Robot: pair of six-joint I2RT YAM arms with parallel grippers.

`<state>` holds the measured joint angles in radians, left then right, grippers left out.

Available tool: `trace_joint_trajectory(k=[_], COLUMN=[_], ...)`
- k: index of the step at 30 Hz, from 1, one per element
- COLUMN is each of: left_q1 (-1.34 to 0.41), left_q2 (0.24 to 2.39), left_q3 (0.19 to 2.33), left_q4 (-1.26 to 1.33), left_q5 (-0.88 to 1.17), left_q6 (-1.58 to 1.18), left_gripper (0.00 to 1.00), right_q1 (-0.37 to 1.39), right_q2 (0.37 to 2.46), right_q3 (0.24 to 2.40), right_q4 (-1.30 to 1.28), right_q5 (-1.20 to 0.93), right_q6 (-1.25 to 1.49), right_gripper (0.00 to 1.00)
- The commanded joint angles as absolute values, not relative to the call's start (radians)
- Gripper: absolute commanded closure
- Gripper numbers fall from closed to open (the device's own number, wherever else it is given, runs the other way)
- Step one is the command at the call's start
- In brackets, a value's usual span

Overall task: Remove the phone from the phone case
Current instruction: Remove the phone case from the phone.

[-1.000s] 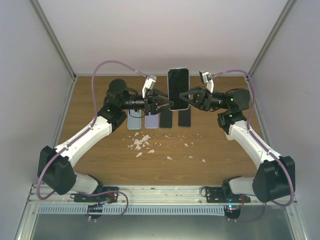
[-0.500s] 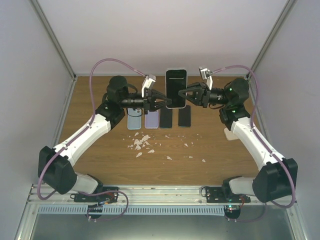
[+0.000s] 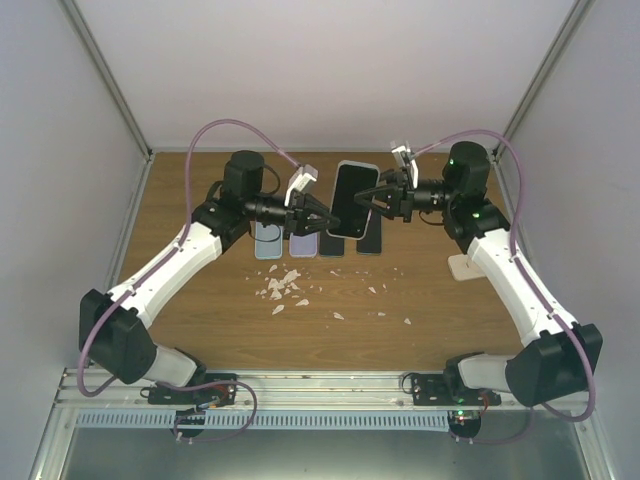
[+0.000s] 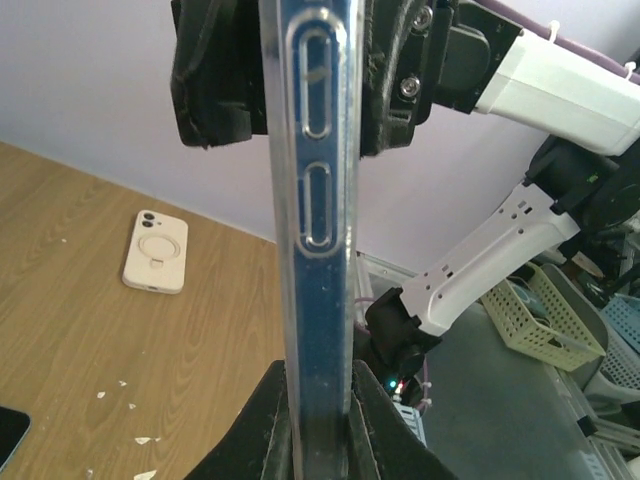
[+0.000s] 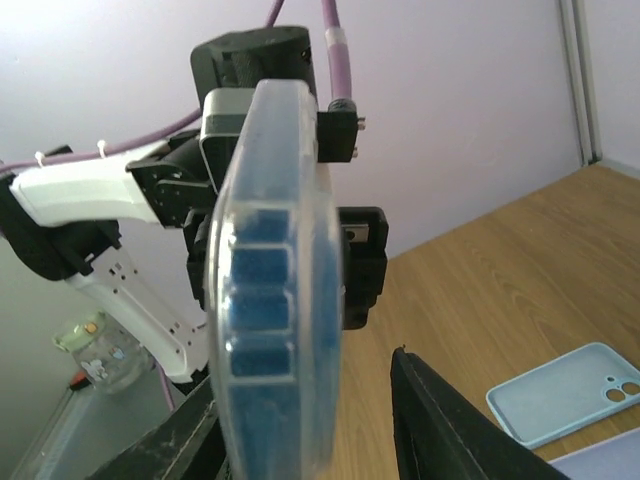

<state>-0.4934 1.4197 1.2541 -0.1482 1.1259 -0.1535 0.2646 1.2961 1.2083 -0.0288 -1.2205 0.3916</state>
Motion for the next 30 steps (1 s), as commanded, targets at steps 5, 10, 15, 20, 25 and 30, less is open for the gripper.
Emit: trace_joint_trajectory(k=[5, 10, 15, 20, 25, 30], left_q1=[-0.497, -0.494, -0.459, -0.429, -0.420, -0.411], left_q2=[1.436, 1.434, 1.424, 1.401, 1.378, 1.377], left_q3=[1.320, 1.322, 1.294, 1.231, 1.197, 1.200], left_q4=[-0.164, -0.151, -0.140, -0.137, -0.101, -0.054], left_q5=[1.163, 1.137, 1.135, 1.136, 1.133, 1.123], left_q6=[-0.074, -0.084, -0.104, -0.115, -0.118, -0.144], left_gripper=[1.00, 0.96, 0.69, 0.56, 0.50, 0.48], right_q1=[0.295, 0.294, 0.264, 0.245, 0.234, 0.189], right_q2=[1.288, 1.289, 1.282, 1.269, 1.260, 1.244], right_q3=[1.244, 1.247, 1.203, 1.138, 1.119, 1.050], right_q4=[-0.166, -0.144, 0.027, 0.199, 0.226, 0.385], right_q5=[-1.228, -1.229, -1.255, -1.269, -1.272, -1.271], right_q6=[0.253, 0.283, 0.467, 0.617, 0.639, 0.777], right_gripper=[0.78, 0.99, 1.00, 0.99, 1.00, 0.99])
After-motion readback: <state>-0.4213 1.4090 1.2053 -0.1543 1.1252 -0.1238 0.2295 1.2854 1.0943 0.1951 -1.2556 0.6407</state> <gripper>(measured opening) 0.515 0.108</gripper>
